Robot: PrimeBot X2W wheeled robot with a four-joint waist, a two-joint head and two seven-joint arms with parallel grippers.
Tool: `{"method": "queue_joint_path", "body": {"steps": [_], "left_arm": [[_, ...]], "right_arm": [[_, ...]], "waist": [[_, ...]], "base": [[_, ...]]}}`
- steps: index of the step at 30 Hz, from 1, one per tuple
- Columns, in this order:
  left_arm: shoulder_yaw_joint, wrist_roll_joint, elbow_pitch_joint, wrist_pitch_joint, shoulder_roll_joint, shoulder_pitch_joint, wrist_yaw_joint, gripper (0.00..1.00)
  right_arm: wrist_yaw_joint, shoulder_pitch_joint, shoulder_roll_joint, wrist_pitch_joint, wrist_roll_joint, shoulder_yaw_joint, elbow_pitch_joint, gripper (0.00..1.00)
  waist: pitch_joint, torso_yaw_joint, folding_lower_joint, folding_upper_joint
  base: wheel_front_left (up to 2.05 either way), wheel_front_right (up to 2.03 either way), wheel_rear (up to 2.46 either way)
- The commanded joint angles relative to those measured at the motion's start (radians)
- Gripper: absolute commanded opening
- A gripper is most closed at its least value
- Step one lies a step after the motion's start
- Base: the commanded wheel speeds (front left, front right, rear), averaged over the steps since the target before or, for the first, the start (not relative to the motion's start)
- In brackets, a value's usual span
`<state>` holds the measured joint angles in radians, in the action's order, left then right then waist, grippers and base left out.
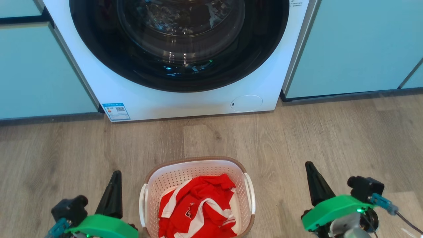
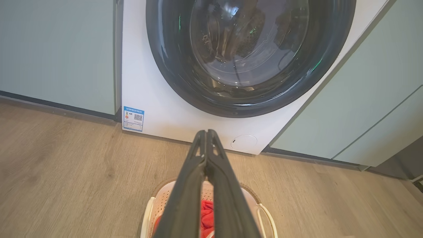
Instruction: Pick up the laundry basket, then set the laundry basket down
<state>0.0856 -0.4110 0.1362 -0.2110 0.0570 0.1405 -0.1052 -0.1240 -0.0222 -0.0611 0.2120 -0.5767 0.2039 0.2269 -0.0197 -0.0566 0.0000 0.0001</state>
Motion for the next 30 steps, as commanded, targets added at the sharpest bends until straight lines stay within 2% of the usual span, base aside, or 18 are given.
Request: {"method": "queue_joint_path", "body": {"steps": [1, 30], "left_arm": [[-0.015, -0.034, -0.027, 0.004, 0.01, -0.046, -0.004, 0.0], [-0.048, -0.373, 0.01, 0.079, 0.018, -0.101, -0.01, 0.0]], "right_arm": [[-0.001, 0.05, -0.01, -0.009, -0.032, -0.009, -0.028, 0.0], [-0.003, 0.071, -0.019, -0.081, -0.327, -0.075, -0.016, 0.0]], "waist": [[0.0, 0.001, 0.0, -0.0001], [0.005, 0.016, 0.0, -0.0001]], "base": [[0.0, 0.0, 0.0], [0.0, 0.0, 0.0]]}}
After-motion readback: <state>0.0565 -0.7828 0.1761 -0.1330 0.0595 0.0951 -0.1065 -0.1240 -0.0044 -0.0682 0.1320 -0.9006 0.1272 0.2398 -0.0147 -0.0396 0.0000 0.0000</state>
